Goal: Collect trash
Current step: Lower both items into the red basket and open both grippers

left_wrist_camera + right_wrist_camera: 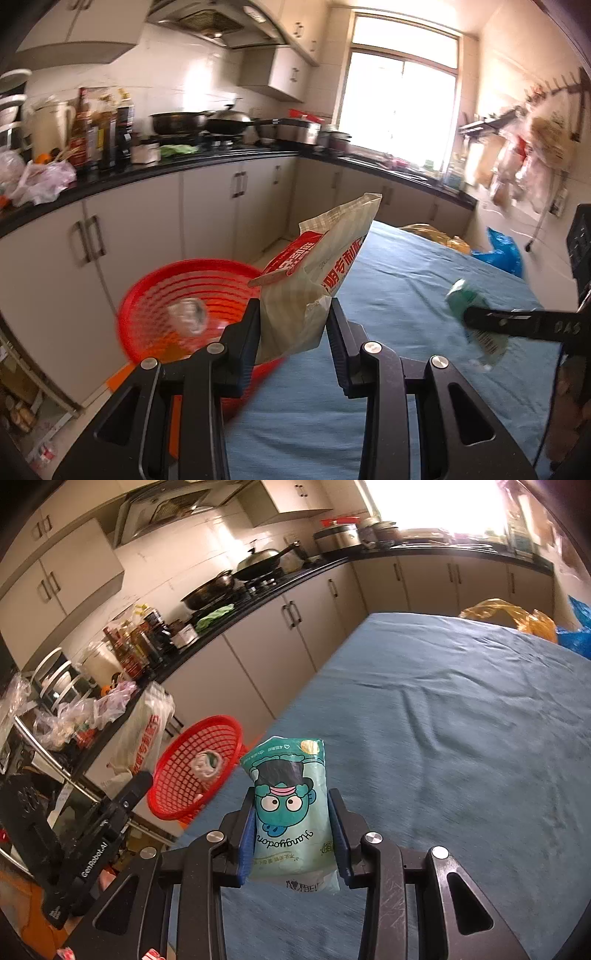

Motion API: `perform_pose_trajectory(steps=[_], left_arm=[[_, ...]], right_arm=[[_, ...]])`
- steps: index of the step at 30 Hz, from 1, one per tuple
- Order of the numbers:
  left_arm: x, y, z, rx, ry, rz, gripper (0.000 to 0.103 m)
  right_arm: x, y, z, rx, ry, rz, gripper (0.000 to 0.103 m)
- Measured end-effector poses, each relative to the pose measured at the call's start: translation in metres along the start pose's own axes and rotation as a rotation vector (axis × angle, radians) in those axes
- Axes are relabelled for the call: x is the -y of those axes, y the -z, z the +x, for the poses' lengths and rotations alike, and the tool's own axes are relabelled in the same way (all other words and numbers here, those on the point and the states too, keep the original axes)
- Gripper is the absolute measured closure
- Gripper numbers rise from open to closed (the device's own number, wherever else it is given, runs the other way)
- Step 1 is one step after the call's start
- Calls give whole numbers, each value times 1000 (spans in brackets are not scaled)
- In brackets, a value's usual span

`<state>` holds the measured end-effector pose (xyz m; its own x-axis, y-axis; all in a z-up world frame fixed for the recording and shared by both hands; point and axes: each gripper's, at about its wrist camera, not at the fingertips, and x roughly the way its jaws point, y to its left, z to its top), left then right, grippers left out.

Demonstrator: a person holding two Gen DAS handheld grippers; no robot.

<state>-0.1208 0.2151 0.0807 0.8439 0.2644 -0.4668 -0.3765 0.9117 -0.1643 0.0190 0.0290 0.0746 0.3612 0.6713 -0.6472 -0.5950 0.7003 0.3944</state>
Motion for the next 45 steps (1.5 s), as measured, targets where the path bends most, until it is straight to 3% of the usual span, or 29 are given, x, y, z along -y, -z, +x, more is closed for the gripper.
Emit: perform_pose_trajectory(steps=[8, 14, 30, 45], left_arm=[[-60, 6, 8, -37, -89, -78, 69], [-82, 9, 17, -62, -121, -110, 69], [-87, 5, 41, -101, -121, -114, 69], [-93, 2, 51, -115, -130, -117, 69]], right_arm=[[-47, -19, 29, -24, -48, -70, 64], [-76, -31, 61, -58, -85, -86, 63], [-110, -60, 126, -119, -160, -57, 62], [-111, -68, 157, -143, -146, -36, 61]])
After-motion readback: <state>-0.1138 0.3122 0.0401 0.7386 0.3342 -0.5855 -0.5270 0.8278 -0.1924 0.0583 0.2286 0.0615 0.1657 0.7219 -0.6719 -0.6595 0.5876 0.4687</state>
